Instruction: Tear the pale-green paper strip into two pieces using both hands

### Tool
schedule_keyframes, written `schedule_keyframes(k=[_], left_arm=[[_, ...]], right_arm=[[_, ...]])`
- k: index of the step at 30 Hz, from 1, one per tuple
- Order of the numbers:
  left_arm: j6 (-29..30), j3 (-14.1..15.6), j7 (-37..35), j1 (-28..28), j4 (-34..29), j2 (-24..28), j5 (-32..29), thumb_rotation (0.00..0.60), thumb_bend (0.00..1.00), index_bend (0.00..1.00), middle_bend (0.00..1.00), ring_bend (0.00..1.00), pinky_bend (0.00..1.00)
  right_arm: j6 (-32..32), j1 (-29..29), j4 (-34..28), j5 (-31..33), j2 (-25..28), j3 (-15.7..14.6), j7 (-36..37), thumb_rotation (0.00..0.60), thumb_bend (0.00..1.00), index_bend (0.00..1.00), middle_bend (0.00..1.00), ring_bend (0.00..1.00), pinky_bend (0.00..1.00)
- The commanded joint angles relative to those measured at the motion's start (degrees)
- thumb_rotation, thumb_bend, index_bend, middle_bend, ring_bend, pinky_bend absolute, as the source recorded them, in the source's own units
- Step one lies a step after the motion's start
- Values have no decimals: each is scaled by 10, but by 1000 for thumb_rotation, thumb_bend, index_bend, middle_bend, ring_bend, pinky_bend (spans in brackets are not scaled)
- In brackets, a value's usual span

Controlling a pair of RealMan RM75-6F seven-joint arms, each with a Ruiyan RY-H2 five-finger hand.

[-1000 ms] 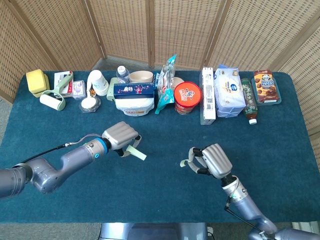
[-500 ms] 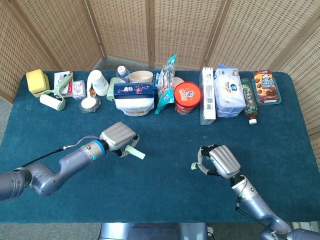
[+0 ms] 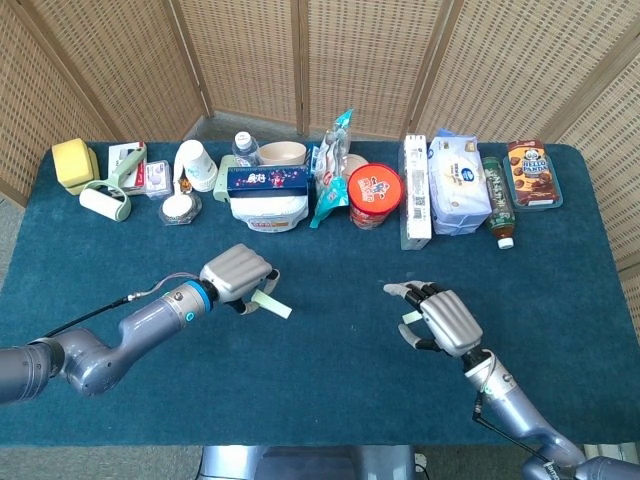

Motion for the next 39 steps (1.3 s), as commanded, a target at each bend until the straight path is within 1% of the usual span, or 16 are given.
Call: schedule_keyframes(k=[1,5,8,10,13,14,19,22,26,28,31,33,39], left_arm=[[1,-2,2,1,-1,-1,1,600,406,600,911,923,967],[4,-5,6,4,-3,-1,3,599,376,572,844,835,929],[5,-8,7,6,-5,1,4,579,356,544,770,759,896],[6,-9,8,8,-6,1,4,544,322,493,683,676,831],[9,-11,11,10,-7,0,4,504,293,434,595,590,745],[9,-12,12,10,-7,0,4,498,289,426,578,573,730],[14,-15,15,14,-10,-1,6,473,261,356,408,420,636],[15,-16,16,16,-10,-2,8,465,259,314,352,353,590],[21,-18,18,19,-11,-2,11,455,258,270,288,297,553],[25,-20,17,22,-13,-2,12,433,257,244,261,271,522],[41,-21,22,31,-16,1,18,405,257,223,248,243,484],[85,-25,21,53,-34,15,24,394,257,217,244,235,471],[157,-15,29,108,-76,38,46,391,257,210,242,233,464]], right_arm=[[1,-1,0,-1,1,0,1,600,414,185,298,230,296],[2,-2,-2,-2,4,0,1,600,413,183,293,218,284],[4,-3,-2,-2,6,1,3,600,413,183,293,217,282],[5,-4,-2,-2,6,1,5,600,414,183,293,217,282],[6,-5,-1,-3,7,1,7,600,414,184,293,217,282],[6,-5,-1,-4,7,1,8,600,414,184,293,217,282],[7,-7,1,-3,8,1,11,600,413,186,293,217,282],[8,-7,2,-3,9,2,13,600,413,188,293,217,282],[9,-8,3,-3,9,2,14,600,414,190,293,217,282],[9,-9,3,-3,10,2,15,600,414,190,293,214,281],[10,-10,3,-3,11,3,14,600,413,190,293,202,263],[11,-10,4,0,12,5,10,600,413,188,291,190,244],[4,-13,4,15,17,8,0,600,414,178,272,175,235]])
